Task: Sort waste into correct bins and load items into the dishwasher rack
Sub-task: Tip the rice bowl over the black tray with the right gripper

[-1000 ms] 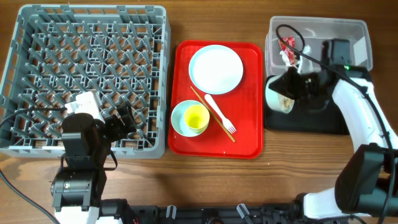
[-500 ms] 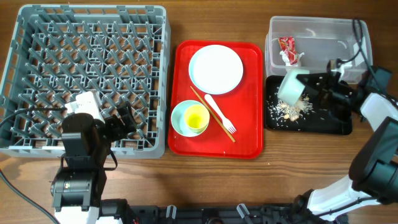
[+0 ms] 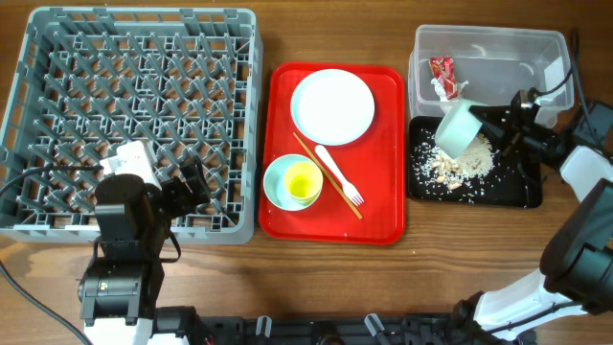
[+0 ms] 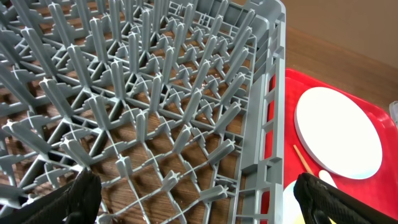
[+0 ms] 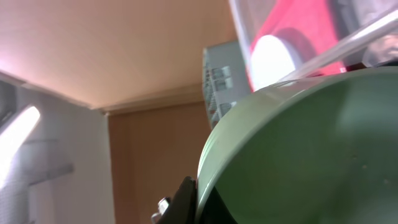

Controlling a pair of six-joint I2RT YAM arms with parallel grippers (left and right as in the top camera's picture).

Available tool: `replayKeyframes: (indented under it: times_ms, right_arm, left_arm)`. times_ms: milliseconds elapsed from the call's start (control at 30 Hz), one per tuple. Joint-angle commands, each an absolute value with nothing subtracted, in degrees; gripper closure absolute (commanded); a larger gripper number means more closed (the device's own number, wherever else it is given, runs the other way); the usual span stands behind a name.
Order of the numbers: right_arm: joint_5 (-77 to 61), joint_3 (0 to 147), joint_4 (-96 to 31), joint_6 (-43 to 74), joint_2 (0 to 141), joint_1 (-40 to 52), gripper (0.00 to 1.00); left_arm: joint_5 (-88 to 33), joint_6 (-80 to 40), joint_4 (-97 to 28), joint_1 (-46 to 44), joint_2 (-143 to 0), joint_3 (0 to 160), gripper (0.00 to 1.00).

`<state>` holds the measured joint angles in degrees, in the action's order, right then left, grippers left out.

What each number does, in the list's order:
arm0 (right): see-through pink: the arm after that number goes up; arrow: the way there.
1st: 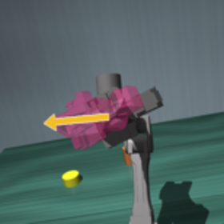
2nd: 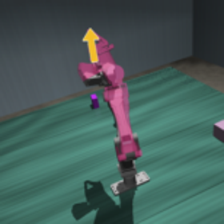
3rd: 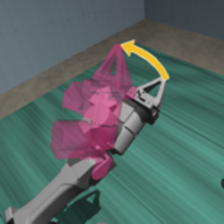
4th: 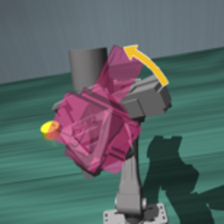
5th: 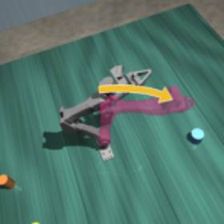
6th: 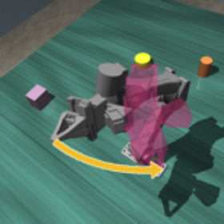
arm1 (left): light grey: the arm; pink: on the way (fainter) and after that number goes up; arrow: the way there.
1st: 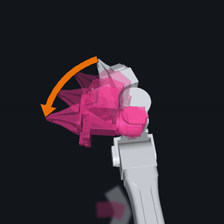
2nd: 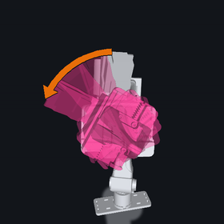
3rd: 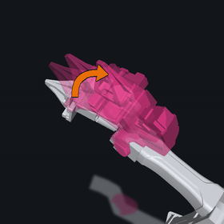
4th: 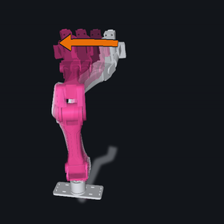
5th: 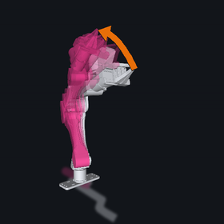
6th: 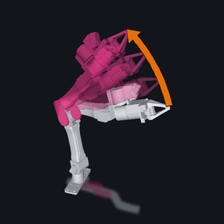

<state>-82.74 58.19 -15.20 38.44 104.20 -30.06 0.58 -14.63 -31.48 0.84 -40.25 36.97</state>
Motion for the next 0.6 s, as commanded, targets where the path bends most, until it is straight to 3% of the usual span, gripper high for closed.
replayKeyframes:
  times_ms: [0, 100, 333, 567]
  right_arm:
    - [-88.36, 58.37, -12.47, 34.48, 104.95, -28.64, 0.96]
    - [-92.82, 58.15, -10.5, 23.94, 102.89, -26.13, 0.96]
    - [-81.6, 58.15, -12.47, 33.54, 101.71, -21.54, 0.96]
    - [-63.88, 60.6, -14.44, 31.53, 86.76, -6.2, 0.95]
  left_arm:
    - [0.89, -13.72, -31.33, 1.23, -40.18, 38.17, 0.0]
    - [0.91, -13.72, -31.33, 1.23, -40.18, 38.17, 0.0]
    - [0.89, -13.72, -31.35, 1.23, -40.18, 38.17, 0.0]
    - [0.89, -13.72, -31.33, 1.23, -40.18, 38.17, 0.0]
